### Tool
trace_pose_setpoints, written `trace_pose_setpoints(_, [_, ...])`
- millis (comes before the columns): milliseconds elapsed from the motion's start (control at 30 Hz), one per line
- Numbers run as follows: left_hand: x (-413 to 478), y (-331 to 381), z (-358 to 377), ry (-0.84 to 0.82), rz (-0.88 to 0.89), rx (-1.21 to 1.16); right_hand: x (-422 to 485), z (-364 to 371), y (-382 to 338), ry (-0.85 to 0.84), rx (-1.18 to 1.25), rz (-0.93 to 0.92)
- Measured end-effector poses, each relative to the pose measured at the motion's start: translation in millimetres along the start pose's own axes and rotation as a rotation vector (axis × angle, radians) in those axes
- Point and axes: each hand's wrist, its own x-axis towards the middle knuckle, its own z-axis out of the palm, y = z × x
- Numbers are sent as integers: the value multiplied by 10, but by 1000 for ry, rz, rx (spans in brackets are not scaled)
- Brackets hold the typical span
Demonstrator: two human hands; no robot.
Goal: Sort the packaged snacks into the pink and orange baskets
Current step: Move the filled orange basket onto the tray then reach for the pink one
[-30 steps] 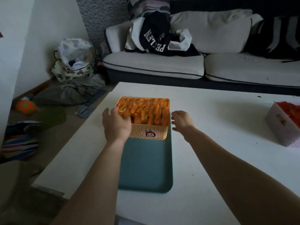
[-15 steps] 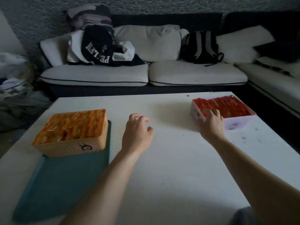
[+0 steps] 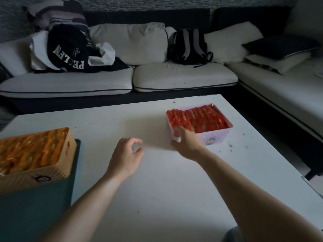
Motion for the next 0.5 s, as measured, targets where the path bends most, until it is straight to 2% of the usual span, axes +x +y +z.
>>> trace_pose_setpoints(100, [-20, 56, 13, -23, -130, -71, -165, 156, -291, -159, 62, -173])
trace_pose_setpoints(167, [-62, 98, 0, -76, -221, -150, -251, 227, -468, -274, 207, -267])
trace_pose_setpoints(200, [-88, 110, -22, -98, -249, -163, -280, 220, -538, -275, 239, -306])
trace_pose_setpoints(267, [-109, 58, -94, -104, -324, -153, -297, 179, -586, -155, 225, -335])
trace_pose_setpoints(333, [-102, -44, -169, -92, -417, -74, -257, 146, -436, 37, 138, -235])
trace_pose_setpoints(400, [-153, -103, -266, -122, -437, 16, -226, 112, -203, 185, -36, -29])
trace_pose_setpoints(500, [-257, -102, -337, -239, -435, -68, -217, 58, -22, 177, -81, 248])
